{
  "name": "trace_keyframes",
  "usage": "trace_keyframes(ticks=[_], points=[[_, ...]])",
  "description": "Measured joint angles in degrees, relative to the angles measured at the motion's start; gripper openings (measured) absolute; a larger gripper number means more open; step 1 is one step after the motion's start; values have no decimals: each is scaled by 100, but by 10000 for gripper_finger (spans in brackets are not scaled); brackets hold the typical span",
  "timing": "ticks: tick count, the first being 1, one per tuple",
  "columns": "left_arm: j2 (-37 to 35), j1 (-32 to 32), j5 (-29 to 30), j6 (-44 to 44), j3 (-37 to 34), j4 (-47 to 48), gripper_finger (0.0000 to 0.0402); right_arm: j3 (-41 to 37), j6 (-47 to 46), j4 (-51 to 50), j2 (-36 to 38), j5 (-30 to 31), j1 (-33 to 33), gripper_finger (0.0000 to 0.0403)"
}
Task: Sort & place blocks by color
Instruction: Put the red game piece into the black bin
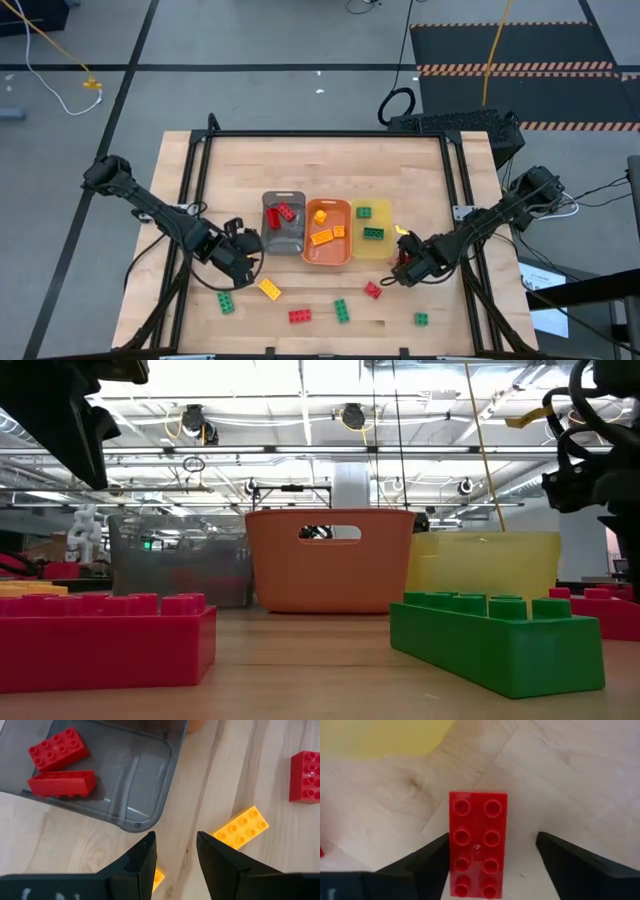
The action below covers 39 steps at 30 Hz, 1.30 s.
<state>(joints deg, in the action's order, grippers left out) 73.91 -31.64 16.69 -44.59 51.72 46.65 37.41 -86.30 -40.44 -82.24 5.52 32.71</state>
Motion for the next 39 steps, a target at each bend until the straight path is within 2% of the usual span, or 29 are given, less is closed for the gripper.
trace_keyframes(ticks=[3, 9, 10, 23, 28, 34, 39], points=[[0, 5, -1, 74, 0, 0, 143, -4, 338, -81, -7, 6, 0, 251], [0, 13, -2, 98, -2, -2, 143, -9, 792, -124, -4, 49, 0, 126], [0, 13, -2, 98, -2, -4, 143, -9, 831, -123, -4, 44, 2, 121], [0, 12, 68, 488, -2, -82, 143, -18, 1248, -175, 123, 157, 14, 126], [0, 54, 226, 654, -2, -269, 143, 15, 1380, -348, 591, 357, 57, 124], [-8, 207, 262, 931, -2, -562, 143, 103, 1562, -220, 1480, 659, 61, 124], [-125, 346, 559, 1405, -2, -1301, 143, 240, 2626, 1159, 2232, 1410, 52, 124]])
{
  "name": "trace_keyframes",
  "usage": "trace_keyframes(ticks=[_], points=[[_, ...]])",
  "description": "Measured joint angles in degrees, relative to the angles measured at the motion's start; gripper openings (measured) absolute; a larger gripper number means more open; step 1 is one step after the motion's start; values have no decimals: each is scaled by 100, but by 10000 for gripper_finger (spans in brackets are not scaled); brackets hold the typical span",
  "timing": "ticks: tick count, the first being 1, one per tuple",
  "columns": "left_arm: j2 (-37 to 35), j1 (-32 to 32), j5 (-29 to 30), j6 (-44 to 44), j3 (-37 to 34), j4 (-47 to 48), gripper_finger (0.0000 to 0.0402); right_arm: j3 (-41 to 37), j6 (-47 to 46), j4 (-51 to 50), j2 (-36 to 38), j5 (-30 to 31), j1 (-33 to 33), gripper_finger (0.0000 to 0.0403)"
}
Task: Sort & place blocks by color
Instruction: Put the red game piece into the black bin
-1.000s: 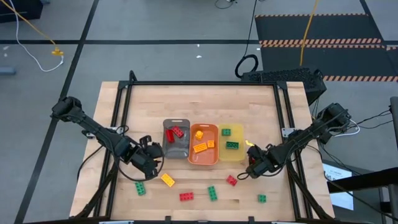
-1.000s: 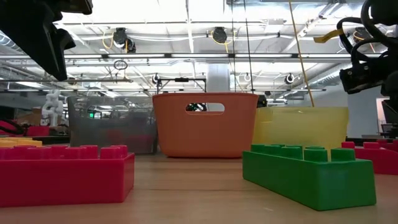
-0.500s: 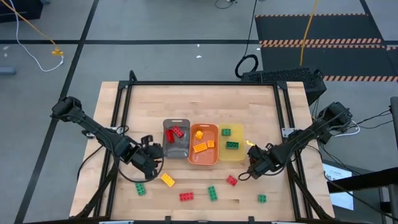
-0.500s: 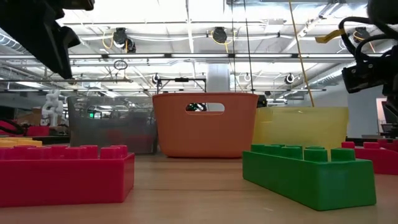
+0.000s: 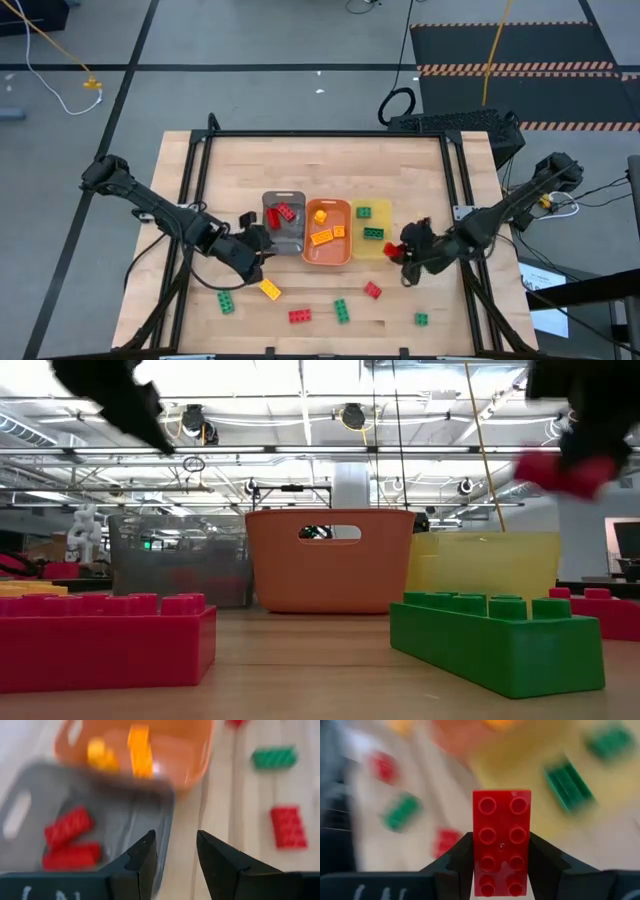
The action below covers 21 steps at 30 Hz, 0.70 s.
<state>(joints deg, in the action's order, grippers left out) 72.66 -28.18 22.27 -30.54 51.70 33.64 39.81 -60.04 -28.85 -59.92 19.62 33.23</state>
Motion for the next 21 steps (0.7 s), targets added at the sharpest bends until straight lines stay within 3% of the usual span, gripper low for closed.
trace_keyframes(ticks=[6, 12, 16, 21], points=[[-133, 168, 339, 1405, 0, -1703, 143, 7, 2197, 2167, 313, 733, -117, 124], [-141, 328, 491, 3752, 0, -3361, 143, 7, 3763, 3591, -112, 692, -763, 124], [-141, 374, 903, 5654, 0, -3694, 143, 7, 4117, 4302, -644, 1, -1336, 124], [-70, 590, 1320, 6738, 0, -3674, 145, 7, 4477, 5351, -1275, -778, -1807, 124]])
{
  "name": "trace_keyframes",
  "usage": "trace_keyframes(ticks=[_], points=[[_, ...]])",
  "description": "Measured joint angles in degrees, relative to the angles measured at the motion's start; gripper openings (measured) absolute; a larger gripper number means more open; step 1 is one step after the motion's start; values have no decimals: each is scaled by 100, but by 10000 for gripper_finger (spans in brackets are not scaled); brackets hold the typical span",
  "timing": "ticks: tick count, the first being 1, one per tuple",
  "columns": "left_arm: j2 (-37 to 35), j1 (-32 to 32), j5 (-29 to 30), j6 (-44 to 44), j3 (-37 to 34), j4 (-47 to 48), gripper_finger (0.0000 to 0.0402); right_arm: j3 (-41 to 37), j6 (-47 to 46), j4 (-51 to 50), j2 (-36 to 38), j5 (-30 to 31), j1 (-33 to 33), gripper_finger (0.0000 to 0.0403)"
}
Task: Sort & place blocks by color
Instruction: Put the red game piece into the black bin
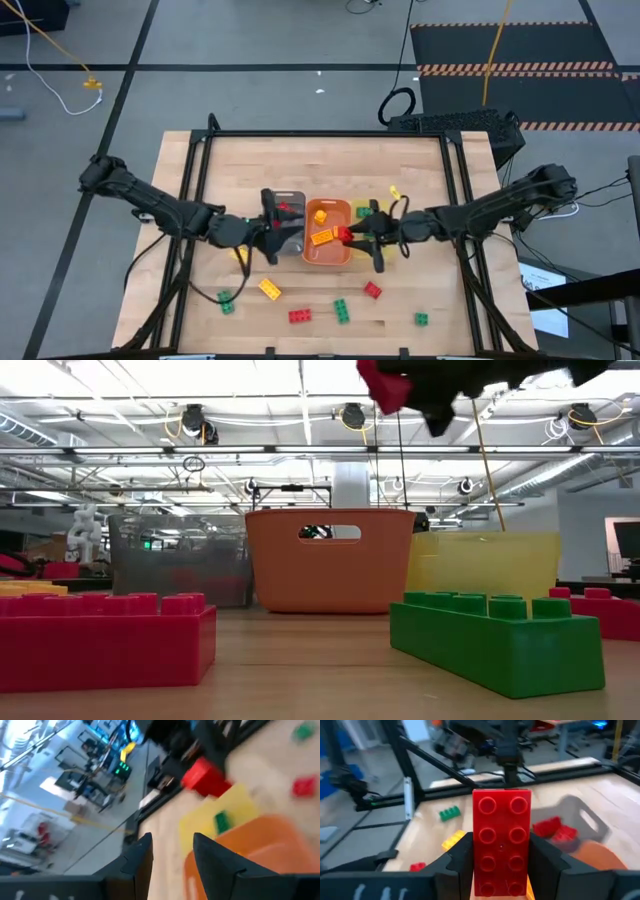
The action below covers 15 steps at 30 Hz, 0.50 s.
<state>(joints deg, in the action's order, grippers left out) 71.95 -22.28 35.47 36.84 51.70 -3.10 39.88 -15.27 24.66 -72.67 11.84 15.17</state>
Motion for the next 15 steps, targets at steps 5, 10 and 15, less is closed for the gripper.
trace_keyframes(ticks=[5, 10, 15], points=[[99, 225, 57, 635, 5, -56, 185, 0, 59, 762, -408, -645, -502, 124], [342, 327, 58, 849, 4, -192, 267, 0, 56, 1279, -717, -1253, -912, 124], [664, 341, 39, 893, 0, -653, 338, 185, 46, 1408, -991, -1656, -1137, 124]])
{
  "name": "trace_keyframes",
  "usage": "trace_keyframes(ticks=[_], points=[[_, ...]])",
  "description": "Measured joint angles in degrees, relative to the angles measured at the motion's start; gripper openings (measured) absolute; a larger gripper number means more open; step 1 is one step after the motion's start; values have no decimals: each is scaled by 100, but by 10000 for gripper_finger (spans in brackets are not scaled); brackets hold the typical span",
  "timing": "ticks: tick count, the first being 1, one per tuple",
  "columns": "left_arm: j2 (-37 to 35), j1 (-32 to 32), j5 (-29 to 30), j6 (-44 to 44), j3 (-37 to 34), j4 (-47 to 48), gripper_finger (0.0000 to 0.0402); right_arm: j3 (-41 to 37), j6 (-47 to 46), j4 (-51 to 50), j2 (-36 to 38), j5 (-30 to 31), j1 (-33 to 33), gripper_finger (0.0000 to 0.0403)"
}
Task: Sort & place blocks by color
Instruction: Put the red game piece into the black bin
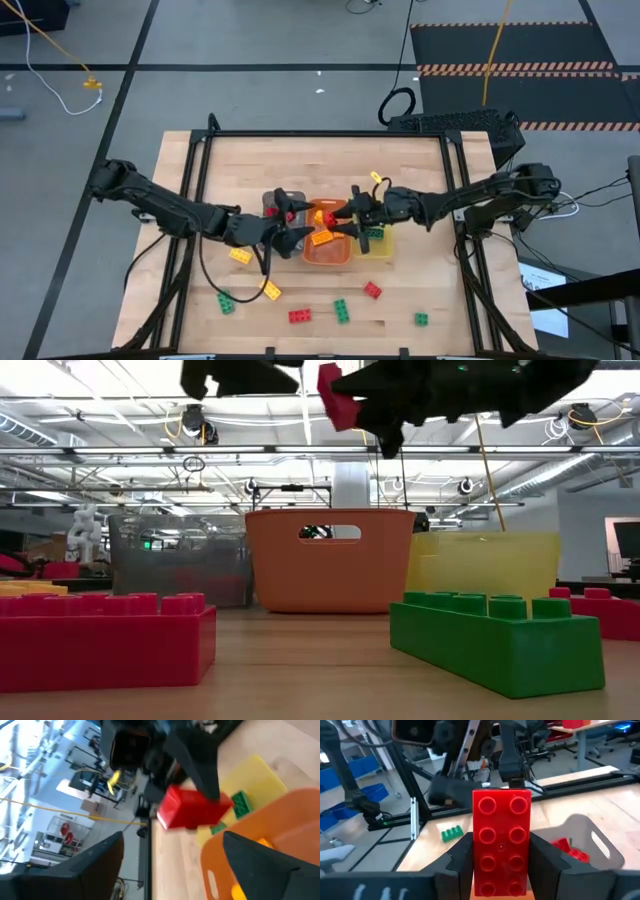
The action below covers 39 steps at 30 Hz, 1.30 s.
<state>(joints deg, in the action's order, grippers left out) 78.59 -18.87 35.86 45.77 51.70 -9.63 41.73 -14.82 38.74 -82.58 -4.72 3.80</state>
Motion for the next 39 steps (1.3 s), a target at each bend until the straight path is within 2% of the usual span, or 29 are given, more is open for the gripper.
trace_keyframes(ticks=[4, 7, 10, 17, 21, 26, 33, 39], points=[[248, 23, -105, 343, 4, -474, 361, 361, 56, -60, -300, -533, -47, 124], [392, 42, -146, 471, 0, -418, 356, 598, 50, -276, -476, -902, -84, 124], [437, 33, -159, 501, 0, -325, 341, 746, -26, -659, -554, -1022, -129, 124], [433, -30, -236, 388, 0, -354, 301, 763, -163, -924, -545, -1081, -263, 124], [547, -28, -503, 190, 4, -331, 286, 761, -241, -887, -552, -1083, -312, 124], [531, -24, -815, 207, 7, -445, 283, 761, -235, -839, -552, -1048, -346, 124], [538, 60, -1031, 70, 5, -193, 282, 759, -216, -724, -554, -1455, -342, 124], [540, 122, -1035, 113, 4, -309, 282, 757, -251, -729, -554, -1508, -338, 124]])
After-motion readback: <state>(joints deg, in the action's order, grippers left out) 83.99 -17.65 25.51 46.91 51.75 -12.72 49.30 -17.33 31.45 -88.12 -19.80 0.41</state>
